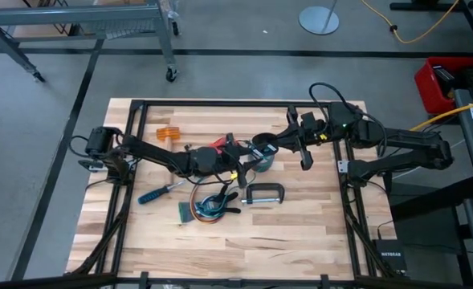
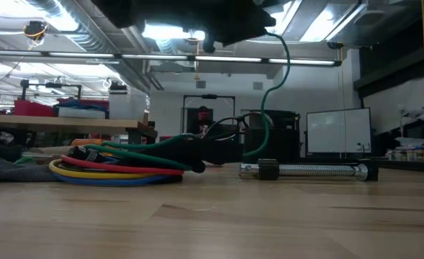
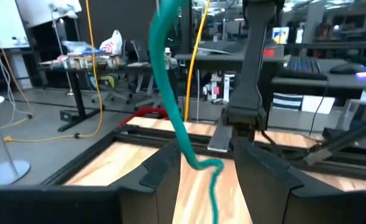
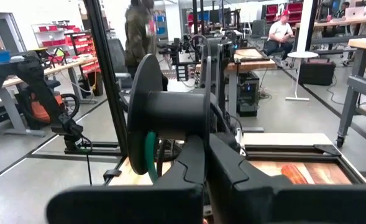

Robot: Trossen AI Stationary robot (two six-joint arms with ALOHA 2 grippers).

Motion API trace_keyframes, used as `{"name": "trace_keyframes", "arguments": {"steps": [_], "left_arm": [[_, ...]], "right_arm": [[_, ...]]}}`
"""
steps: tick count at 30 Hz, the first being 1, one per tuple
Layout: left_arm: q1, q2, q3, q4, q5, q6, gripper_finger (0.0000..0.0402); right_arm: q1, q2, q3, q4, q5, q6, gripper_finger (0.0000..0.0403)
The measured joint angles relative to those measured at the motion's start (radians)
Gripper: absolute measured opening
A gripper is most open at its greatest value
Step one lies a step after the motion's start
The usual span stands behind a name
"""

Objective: Coil cords
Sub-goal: Coil the blue wire onto the spool

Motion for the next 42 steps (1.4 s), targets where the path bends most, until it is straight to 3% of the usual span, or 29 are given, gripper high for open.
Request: {"name": "trace_keyframes", "arguments": {"steps": [9,21,25,31,34,38,42], "left_arm": [[0.005,0.051,0.000,0.006,0.002,-0.033,0.0139],[0.004,0.054,0.000,0.068,0.002,-0.024,0.0108],[0.004,0.054,0.000,0.080,0.002,-0.022,0.0084],[0.004,0.054,0.000,0.062,0.000,-0.023,0.0011],[0.003,0.054,0.000,0.038,-0.044,-0.034,0.0010],[0.004,0.046,0.000,-0.010,-0.090,-0.048,0.0005],[-0.004,0.029,0.000,-0.093,-0.096,-0.081,0.0005]], "right_arm": [[0.000,0.003,0.000,0.002,0.000,0.000,0.0002],[0.000,0.003,0.000,0.002,0.000,0.000,0.0002],[0.000,0.003,0.000,0.002,0.000,0.000,0.0002],[0.000,0.003,0.000,0.000,-0.030,0.004,0.0002],[0.000,0.003,0.000,-0.005,-0.087,0.030,0.0002],[0.000,-0.001,0.000,-0.081,-0.126,0.036,0.0002],[-0.001,-0.005,0.000,-0.246,-0.077,0.035,0.0002]]}}
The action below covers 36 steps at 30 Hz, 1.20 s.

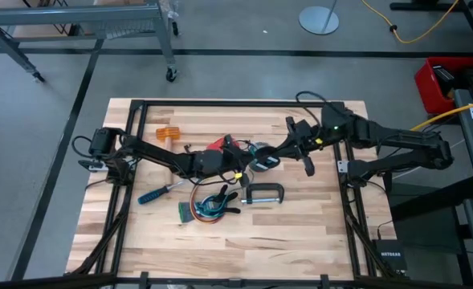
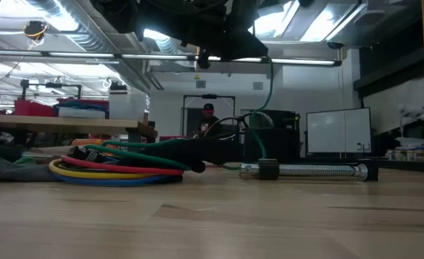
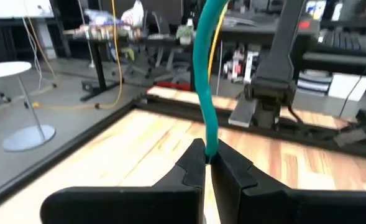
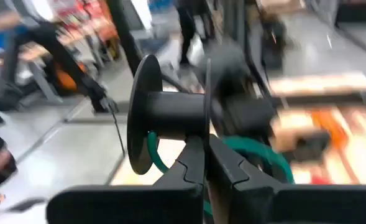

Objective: Coil cords
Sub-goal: Coil the blue wire onto the spool

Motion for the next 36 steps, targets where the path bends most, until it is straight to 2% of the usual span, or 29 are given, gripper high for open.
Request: {"name": "trace_keyframes", "arguments": {"steps": [8,12,20,24,31,36], "left_arm": [[-0.018,-0.034,0.000,-0.207,-0.002,-0.036,0.0003],[-0.003,-0.066,0.000,-0.285,-0.002,-0.051,0.0003],[0.034,-0.117,0.000,-0.357,-0.001,-0.073,0.0002],[0.045,-0.138,0.000,-0.360,0.001,-0.122,0.0002],[0.055,-0.155,0.000,-0.359,0.006,-0.195,0.0002],[0.065,-0.155,0.000,-0.396,0.054,-0.255,0.0001]], "right_arm": [[0.000,0.000,0.000,-0.220,0.104,-0.001,0.0002],[0.000,0.002,0.000,-0.282,0.106,-0.002,0.0002],[0.001,0.003,0.000,-0.365,0.106,0.019,0.0002],[0.001,0.011,0.000,-0.386,0.151,0.034,0.0002],[0.001,0.107,0.000,-0.438,0.228,0.045,0.0002],[0.001,0.208,0.000,-0.433,0.280,0.044,0.0002]]}}
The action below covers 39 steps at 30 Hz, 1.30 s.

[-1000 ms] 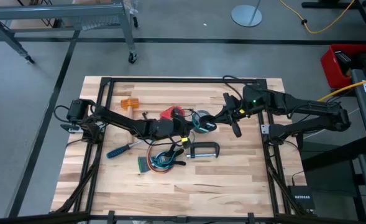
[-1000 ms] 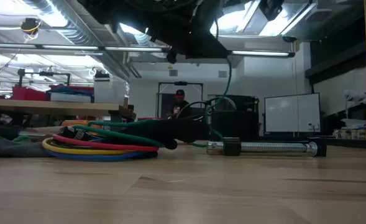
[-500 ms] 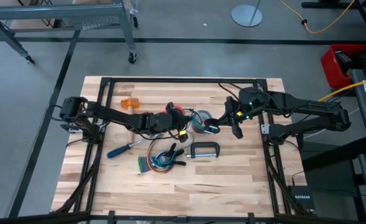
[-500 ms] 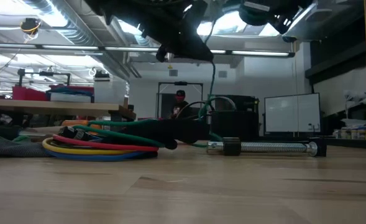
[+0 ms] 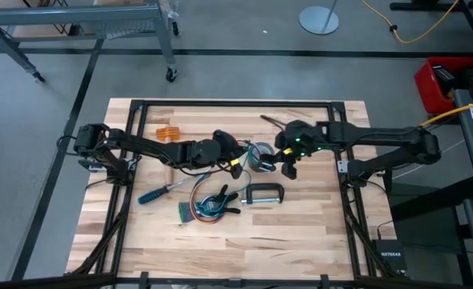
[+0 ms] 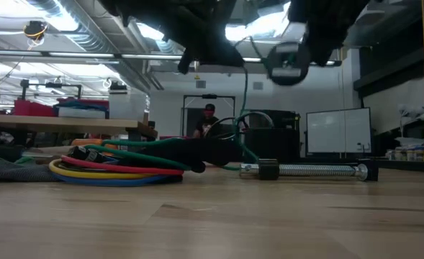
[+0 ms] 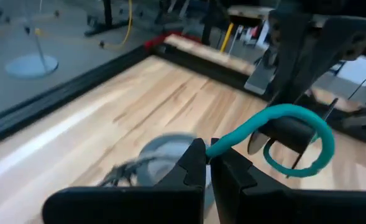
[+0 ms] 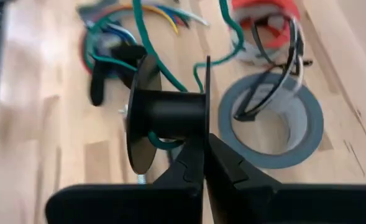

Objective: Coil cords
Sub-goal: Coil the blue wire onto the spool

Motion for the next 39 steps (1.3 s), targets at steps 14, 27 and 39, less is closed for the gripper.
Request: {"name": "trace_keyframes", "arguments": {"steps": [14,27,39], "left_arm": [[0.067,0.000,0.000,-0.163,0.077,-0.179,0.0001],[0.017,0.001,0.035,-0.059,0.202,-0.229,0.0001],[-0.062,0.002,0.043,-0.058,0.190,-0.226,0.0001]], "right_arm": [[0.000,0.114,0.000,0.023,0.016,-0.016,0.0002],[0.000,0.191,-0.001,0.158,0.187,0.080,0.0002],[-0.002,0.194,-0.001,0.518,0.175,0.080,0.0002]]}}
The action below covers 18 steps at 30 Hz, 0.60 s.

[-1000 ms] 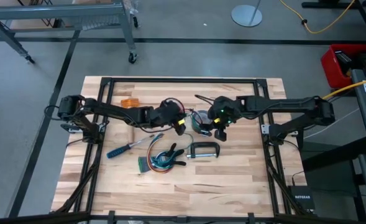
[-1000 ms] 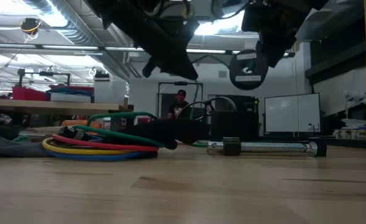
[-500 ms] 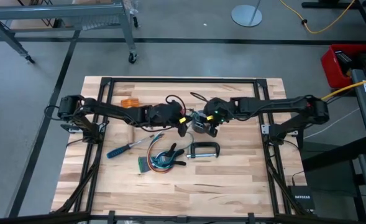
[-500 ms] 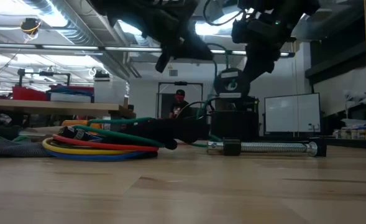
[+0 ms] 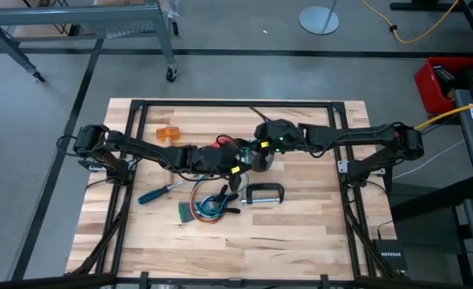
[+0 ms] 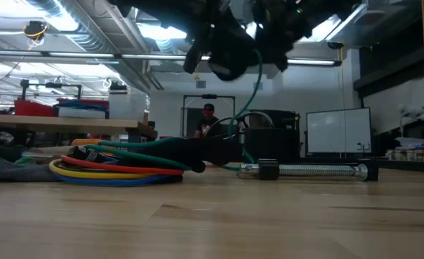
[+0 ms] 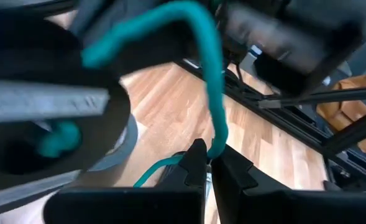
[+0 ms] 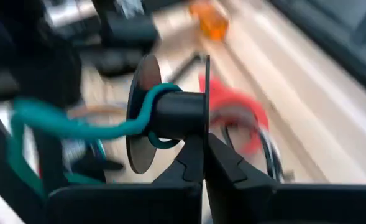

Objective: Coil cords
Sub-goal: Coil the blue wire onto the spool

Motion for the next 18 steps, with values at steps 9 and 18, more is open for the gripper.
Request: {"name": "trace_keyframes", "arguments": {"steps": [9,18], "left_arm": [[-0.021,0.000,0.000,-0.070,-0.071,0.009,0.0001],[-0.066,0.001,0.001,-0.154,-0.282,0.136,0.0001]], "right_arm": [[0.000,-0.005,0.000,0.203,-0.010,0.012,0.0002],[-0.017,-0.116,-0.001,0.179,-0.109,0.003,0.0002]]}}
